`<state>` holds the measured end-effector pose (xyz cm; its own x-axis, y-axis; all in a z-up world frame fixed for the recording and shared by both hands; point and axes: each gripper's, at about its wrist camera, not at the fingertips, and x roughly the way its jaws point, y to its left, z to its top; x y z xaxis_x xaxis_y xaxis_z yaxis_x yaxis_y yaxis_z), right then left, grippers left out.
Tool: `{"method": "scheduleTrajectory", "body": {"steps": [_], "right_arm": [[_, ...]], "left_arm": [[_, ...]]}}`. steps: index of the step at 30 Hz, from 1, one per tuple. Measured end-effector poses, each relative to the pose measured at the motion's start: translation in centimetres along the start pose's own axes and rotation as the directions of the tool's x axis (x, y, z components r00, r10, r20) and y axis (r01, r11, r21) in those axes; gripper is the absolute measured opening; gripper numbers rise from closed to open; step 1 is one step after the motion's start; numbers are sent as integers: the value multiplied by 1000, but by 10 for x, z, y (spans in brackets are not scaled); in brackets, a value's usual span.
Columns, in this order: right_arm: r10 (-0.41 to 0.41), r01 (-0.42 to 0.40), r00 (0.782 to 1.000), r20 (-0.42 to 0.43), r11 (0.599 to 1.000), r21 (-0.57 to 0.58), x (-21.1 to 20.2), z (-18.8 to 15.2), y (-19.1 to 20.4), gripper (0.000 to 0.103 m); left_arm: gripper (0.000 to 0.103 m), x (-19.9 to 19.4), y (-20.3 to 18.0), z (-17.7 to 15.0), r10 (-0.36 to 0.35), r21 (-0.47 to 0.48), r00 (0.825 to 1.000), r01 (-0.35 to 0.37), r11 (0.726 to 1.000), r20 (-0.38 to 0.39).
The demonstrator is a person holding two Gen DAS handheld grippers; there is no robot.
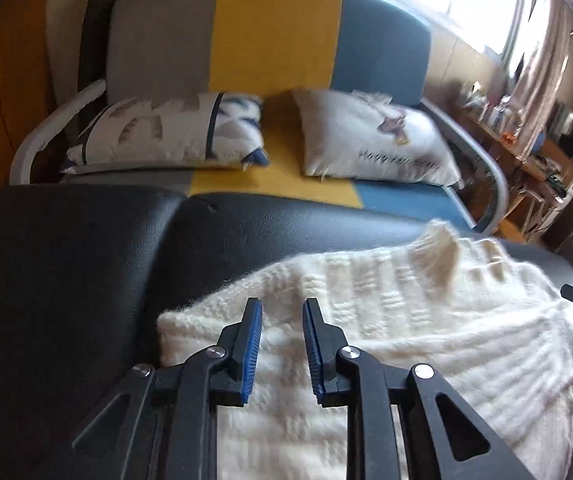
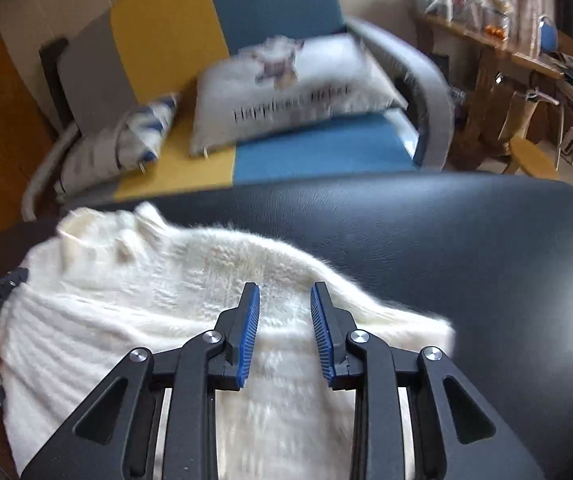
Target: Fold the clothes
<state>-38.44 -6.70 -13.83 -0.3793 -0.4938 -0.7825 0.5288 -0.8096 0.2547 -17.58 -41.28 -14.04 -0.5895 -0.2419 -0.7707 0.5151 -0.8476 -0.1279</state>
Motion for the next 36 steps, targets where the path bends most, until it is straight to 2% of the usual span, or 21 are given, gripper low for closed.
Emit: {"method": "scheduleTrajectory", "body": {"steps": [4, 6, 10, 12, 13, 16, 18, 20, 23, 24, 26, 29, 31, 32, 34, 36], "right_arm": [[0, -2, 999, 39, 999, 35, -36, -13, -14, 29], [-17, 16, 999, 27, 999, 36, -44, -22, -18, 34], [-58, 62, 991, -122, 998, 27, -17, -45, -25, 35], [-61, 65, 992, -108, 997, 36, -19, -46, -25, 35], [-58, 63, 994, -95, 996, 56, -26, -43, -24, 35], [-32, 34, 999, -31, 997, 67, -52, -40, -18, 35], [-23, 24, 1000, -22, 999, 48, -63, -44, -11, 35], [-41, 42, 998, -51, 999, 15, -62, -53, -5, 40], [-93, 93, 985, -147, 996, -7, -37, -71, -6, 40], [-98, 97, 986, -135, 995, -13, -35, -75, -7, 40], [-58, 63, 992, -108, 997, 43, -44, -74, -11, 40], [20, -14, 999, -42, 992, 127, -70, -72, -14, 40], [73, -70, 997, -25, 991, 114, -84, -78, -7, 40], [98, -95, 995, -22, 990, 103, -91, -82, -3, 40], [100, -95, 994, -54, 992, 84, -89, -94, 3, 40], [74, -62, 989, -130, 994, 88, -74, -107, 1, 40]], "left_arm": [[21, -21, 7, -15, -3, 9, 1000, 3, 1000, 28], [21, -15, 11, -26, 12, 17, 1000, -12, 1000, -11], [21, -11, 5, -32, 46, 48, 999, -46, 998, -16], [21, -22, 5, -31, 35, 23, 999, -34, 999, -14], [21, -32, 6, -31, 7, 8, 1000, -7, 1000, -4], [21, -60, 7, -40, -15, 9, 999, 15, 1000, 34], [21, -72, 5, -55, -24, 30, 999, 23, 999, 31], [21, -71, 3, -70, -11, 49, 1000, 10, 999, 2], [21, -61, 1, -86, 20, 82, 999, -18, 996, -32], [21, -58, 1, -90, 31, 100, 999, -28, 995, -34], [21, -64, -2, -90, 29, 86, 999, -25, 996, -38], [21, -88, -1, -91, -24, 36, 1000, 24, 999, -7], [21, -104, -4, -102, -62, 30, 998, 62, 998, 11], [21, -106, -7, -108, -57, 40, 998, 57, 998, 6], [21, -110, -12, -119, -47, 58, 999, 48, 997, -6], [21, -103, -11, -130, -43, 50, 998, 45, 998, -47]]}}
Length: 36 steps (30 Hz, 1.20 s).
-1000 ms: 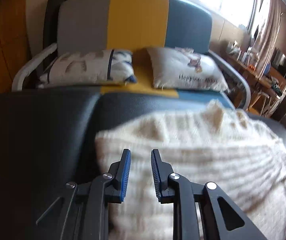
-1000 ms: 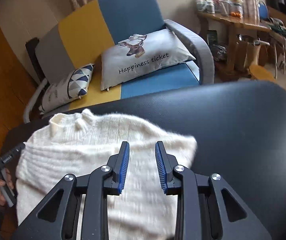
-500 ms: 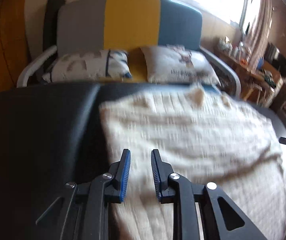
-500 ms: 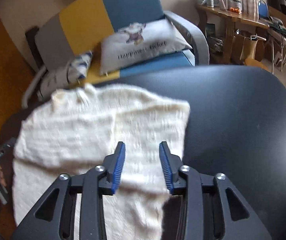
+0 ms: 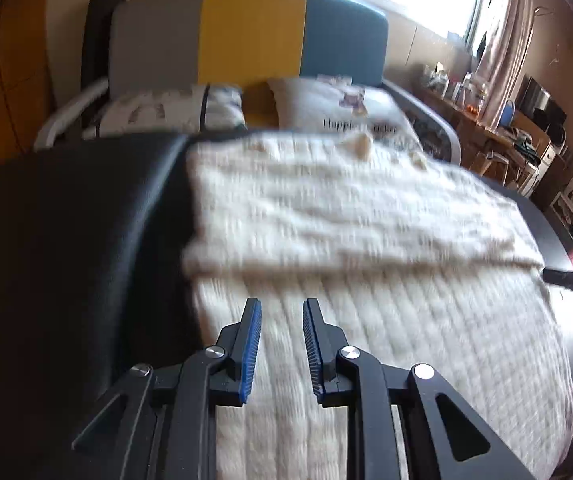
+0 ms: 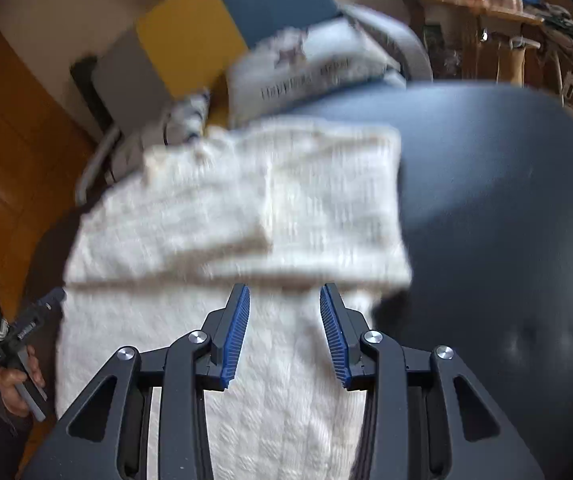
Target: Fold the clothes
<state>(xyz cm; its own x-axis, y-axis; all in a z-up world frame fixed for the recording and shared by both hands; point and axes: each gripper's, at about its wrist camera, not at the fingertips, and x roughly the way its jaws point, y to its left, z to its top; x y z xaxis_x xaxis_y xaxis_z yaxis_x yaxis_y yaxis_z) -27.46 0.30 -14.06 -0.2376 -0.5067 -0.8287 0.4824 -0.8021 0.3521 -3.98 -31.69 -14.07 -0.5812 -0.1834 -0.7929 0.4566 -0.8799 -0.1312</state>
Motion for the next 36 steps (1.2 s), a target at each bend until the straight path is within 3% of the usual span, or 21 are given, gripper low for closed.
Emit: {"method": "scheduleTrajectory", "body": {"steps": [1, 4, 8, 12, 15, 19, 20, 24, 29, 32, 36], "right_arm": [[-19, 20, 999, -40, 1000, 16, 9, -5, -6, 40], [42, -43, 999, 14, 991, 125, 4, -9, -29, 33], [45, -57, 997, 67, 978, 199, -26, -14, -36, 36], [123, -131, 989, 81, 985, 108, -45, -37, -8, 38], [69, -70, 997, 27, 998, 10, -40, -66, 11, 39], [-5, 5, 1000, 3, 995, -101, -29, -102, 23, 40], [-7, 9, 1000, 19, 994, -106, -30, -107, 21, 40], [3, -1, 999, 39, 999, -47, -46, -114, 19, 40], [78, -71, 996, 46, 988, -135, -74, -150, 43, 40], [70, -67, 997, 19, 988, -140, -66, -168, 51, 43], [81, -77, 996, 34, 992, -96, -56, -186, 45, 46]], "left_arm": [[21, 4, 0, -6, 14, 9, 1000, -14, 1000, -11], [21, 6, -3, -14, 45, 50, 999, -44, 998, -15], [21, -12, 4, -14, -13, -35, 1000, 13, 999, -8], [21, -36, 3, -31, -55, -72, 998, 56, 996, 23], [21, -56, 4, -51, -88, -85, 995, 92, 992, 46], [21, -52, 7, -76, -97, -88, 995, 94, 992, -25], [20, -46, 8, -83, -81, -82, 995, 76, 994, -56], [21, -60, 17, -90, -130, -118, 991, 128, 985, -9], [21, -88, 15, -111, -209, -87, 977, 211, 974, 27], [21, -86, 1, -132, -207, -14, 978, 207, 978, -36], [21, -83, -5, -140, -189, 4, 982, 189, 982, -20]]}}
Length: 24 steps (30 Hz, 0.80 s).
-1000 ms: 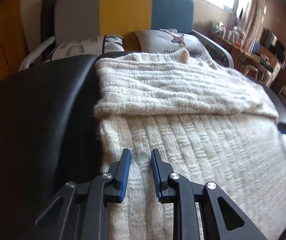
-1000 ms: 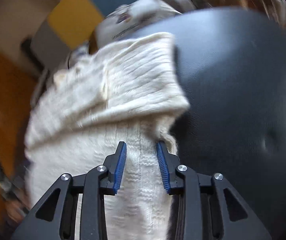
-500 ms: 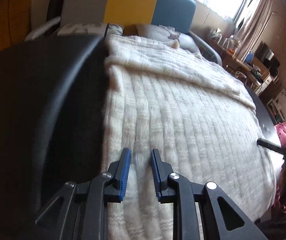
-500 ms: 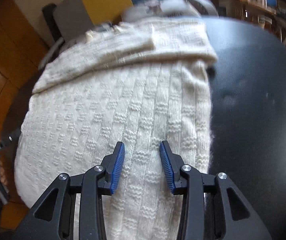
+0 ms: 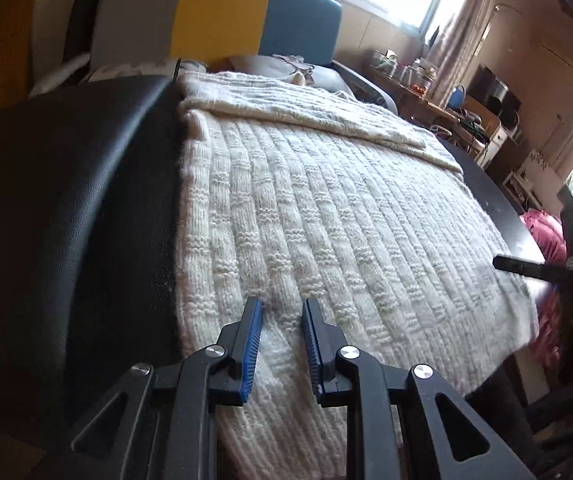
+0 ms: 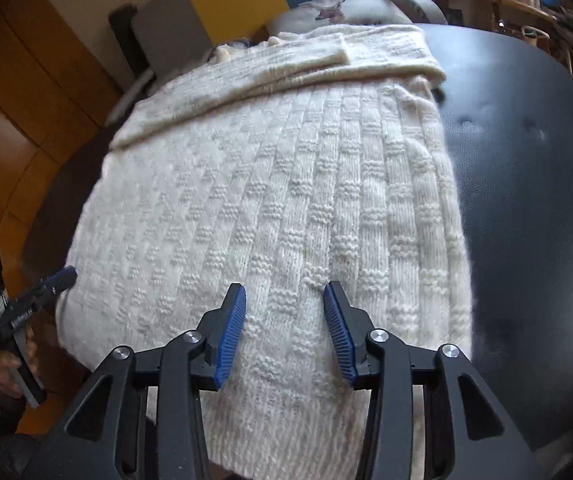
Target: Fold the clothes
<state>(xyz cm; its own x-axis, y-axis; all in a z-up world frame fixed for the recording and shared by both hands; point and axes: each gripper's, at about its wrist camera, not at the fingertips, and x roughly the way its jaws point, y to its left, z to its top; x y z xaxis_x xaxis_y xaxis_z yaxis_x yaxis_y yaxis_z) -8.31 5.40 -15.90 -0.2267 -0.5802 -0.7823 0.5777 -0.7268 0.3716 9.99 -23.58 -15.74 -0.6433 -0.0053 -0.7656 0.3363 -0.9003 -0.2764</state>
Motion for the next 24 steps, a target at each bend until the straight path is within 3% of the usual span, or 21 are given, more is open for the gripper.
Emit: {"method": "scheduleTrajectory", "body": {"steps": [2, 6, 9, 11, 15, 17, 20, 22, 24], "right_arm": [[7, -7, 1000, -3, 1000, 15, -5, -2, -2, 46], [41, -41, 999, 18, 998, 38, -19, -4, 0, 46], [-2, 2, 1000, 5, 1000, 20, -31, -18, -4, 46], [-10, 10, 999, -37, 1000, 11, -25, -32, -11, 46], [66, -66, 998, 10, 993, 96, -39, -44, -24, 46], [69, -73, 997, 39, 990, 121, -53, -48, -31, 46], [93, -100, 994, 55, 985, 139, -66, -55, -39, 46], [95, -100, 995, 37, 984, 149, -65, -62, -43, 46], [94, -95, 996, 13, 982, 162, -55, -67, -42, 46]], "left_arm": [[21, 1, 5, 6, 2, -19, 1000, -2, 1000, -13], [21, -5, -2, -2, 57, 52, 998, -56, 997, -15], [21, -9, -4, -13, 95, 96, 996, -95, 991, 5], [21, -11, 2, -13, 75, 62, 997, -75, 995, 5], [20, -22, 3, -10, 87, 16, 996, -87, 996, 8], [20, -36, -9, -13, 43, 60, 998, -46, 997, 51], [21, -32, -24, -20, 48, 121, 998, -51, 991, 27], [21, -16, -20, -25, 60, 103, 998, -57, 993, -28], [21, -16, -14, -26, 35, 56, 999, -35, 998, -6]]}}
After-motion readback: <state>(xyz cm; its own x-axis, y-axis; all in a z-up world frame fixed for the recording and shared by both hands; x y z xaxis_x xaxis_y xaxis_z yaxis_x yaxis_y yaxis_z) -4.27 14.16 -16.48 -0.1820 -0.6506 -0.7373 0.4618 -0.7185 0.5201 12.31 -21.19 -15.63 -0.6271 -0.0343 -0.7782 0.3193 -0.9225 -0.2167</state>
